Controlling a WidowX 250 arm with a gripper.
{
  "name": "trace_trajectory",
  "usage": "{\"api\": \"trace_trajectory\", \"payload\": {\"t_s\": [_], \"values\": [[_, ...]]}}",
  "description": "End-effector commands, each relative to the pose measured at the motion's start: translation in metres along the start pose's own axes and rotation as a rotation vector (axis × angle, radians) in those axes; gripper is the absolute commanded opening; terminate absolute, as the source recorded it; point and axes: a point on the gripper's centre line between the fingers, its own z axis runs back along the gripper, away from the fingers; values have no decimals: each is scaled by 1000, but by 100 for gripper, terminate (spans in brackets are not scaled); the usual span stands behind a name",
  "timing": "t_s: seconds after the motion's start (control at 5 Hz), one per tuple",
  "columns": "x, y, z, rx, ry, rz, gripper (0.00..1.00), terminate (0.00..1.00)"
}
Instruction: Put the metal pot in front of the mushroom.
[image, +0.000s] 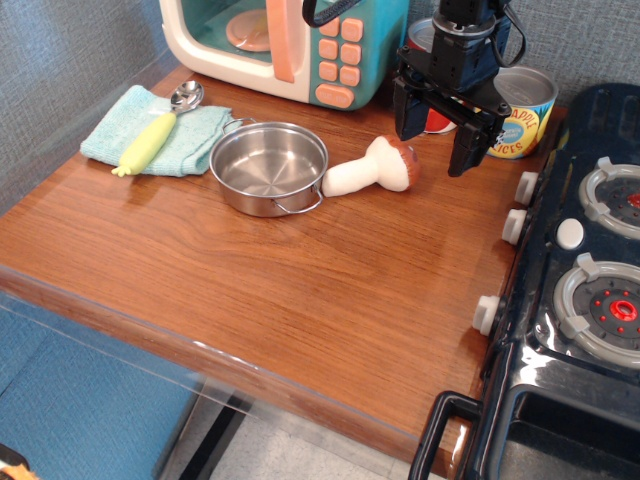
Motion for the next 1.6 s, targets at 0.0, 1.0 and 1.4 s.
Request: {"api": "trace_trajectory", "payload": {"t_s": [0.0, 1.0, 1.4], "values": [[0, 0, 0, 0, 0, 0, 100, 0], [-27, 66, 65, 68, -141, 209, 100, 0], [-51, 102, 34, 155, -32, 417, 100, 0]]}}
